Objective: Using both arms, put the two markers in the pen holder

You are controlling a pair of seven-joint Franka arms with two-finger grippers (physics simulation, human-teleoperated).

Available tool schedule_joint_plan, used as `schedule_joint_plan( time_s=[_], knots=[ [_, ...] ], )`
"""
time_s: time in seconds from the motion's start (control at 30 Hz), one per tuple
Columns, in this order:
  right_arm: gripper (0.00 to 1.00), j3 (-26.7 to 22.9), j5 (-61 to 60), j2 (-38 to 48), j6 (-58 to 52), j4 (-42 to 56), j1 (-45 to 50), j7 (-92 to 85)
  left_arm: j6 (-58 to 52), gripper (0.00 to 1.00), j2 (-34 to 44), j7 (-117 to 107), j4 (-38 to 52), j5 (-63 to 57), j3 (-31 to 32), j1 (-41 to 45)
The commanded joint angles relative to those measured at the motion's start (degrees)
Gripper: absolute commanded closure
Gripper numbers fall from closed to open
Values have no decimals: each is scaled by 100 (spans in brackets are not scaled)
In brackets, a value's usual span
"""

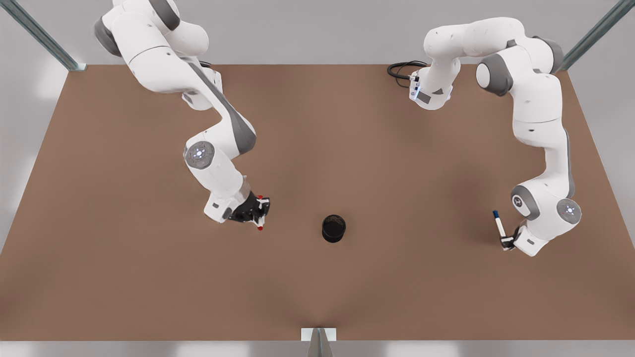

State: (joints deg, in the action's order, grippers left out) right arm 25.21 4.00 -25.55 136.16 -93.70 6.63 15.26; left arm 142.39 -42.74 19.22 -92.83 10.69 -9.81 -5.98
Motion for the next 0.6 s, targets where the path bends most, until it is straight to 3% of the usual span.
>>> schedule_joint_plan(
  time_s=[0.0,0.27,0.37,0.57],
  knots=[
    [79,27,127,-99,464,220,267,671,-729,79,72,-463,186,-357,-12,18],
    [79,-52,575,-1777,2133,2188,1234,627,-2030,79,345,-911,783,-788,-3,184],
    [79,-350,689,-2033,2573,2488,1823,636,-2567,79,556,-1122,1030,-779,5,299],
    [79,-561,979,-2279,3346,2374,2008,644,-2883,79,1030,-1737,1030,-463,155,773]
  ],
)
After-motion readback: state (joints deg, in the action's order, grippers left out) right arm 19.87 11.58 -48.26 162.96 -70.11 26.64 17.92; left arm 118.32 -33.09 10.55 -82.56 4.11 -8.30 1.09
